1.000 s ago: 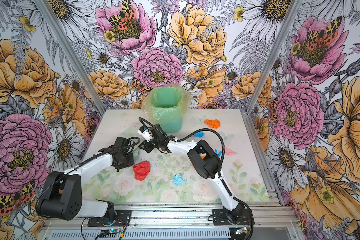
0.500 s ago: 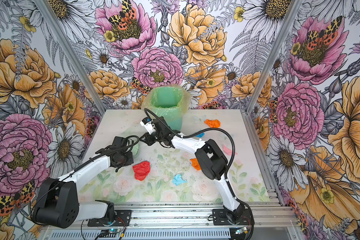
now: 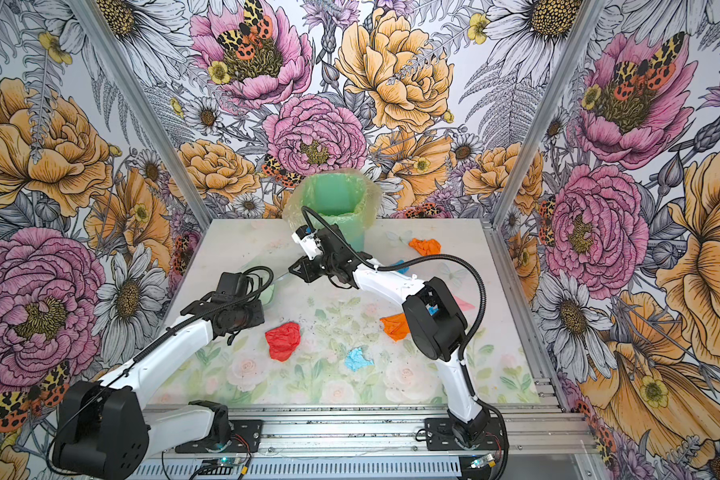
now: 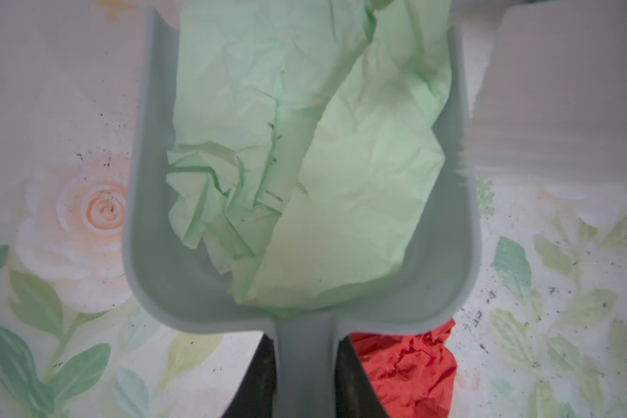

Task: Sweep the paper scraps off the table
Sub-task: 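Lift the dustpan with the left gripper while the right gripper draws the brush back, then carry the dustpan with the left gripper up over the green bin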

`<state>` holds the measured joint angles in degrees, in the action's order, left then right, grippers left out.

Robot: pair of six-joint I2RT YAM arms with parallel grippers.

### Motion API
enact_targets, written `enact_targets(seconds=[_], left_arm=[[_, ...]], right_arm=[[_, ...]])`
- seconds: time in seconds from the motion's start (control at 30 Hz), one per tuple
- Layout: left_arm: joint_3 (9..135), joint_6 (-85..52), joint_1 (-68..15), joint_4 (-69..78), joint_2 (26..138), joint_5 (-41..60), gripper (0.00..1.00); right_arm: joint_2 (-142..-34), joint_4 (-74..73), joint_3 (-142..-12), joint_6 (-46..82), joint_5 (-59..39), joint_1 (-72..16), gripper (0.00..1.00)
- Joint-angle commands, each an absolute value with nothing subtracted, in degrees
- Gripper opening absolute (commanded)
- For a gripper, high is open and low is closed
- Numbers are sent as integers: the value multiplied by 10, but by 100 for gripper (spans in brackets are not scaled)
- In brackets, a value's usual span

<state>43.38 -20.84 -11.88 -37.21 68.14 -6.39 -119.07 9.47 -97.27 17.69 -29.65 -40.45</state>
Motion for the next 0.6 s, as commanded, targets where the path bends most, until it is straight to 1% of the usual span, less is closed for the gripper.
enact_targets(seconds=[0.0, 0.33, 0.57], left_arm=[[452, -216, -123, -369, 657, -67, 0], [536, -217, -121, -425, 651, -84, 0], [602, -227, -124, -434, 667, -82, 0]], right_arm=[[-1127, 120, -964, 158, -294, -403, 0], [-1033, 174, -893, 117, -298, -399, 0], [-955, 183, -811, 114, -312, -382, 0]])
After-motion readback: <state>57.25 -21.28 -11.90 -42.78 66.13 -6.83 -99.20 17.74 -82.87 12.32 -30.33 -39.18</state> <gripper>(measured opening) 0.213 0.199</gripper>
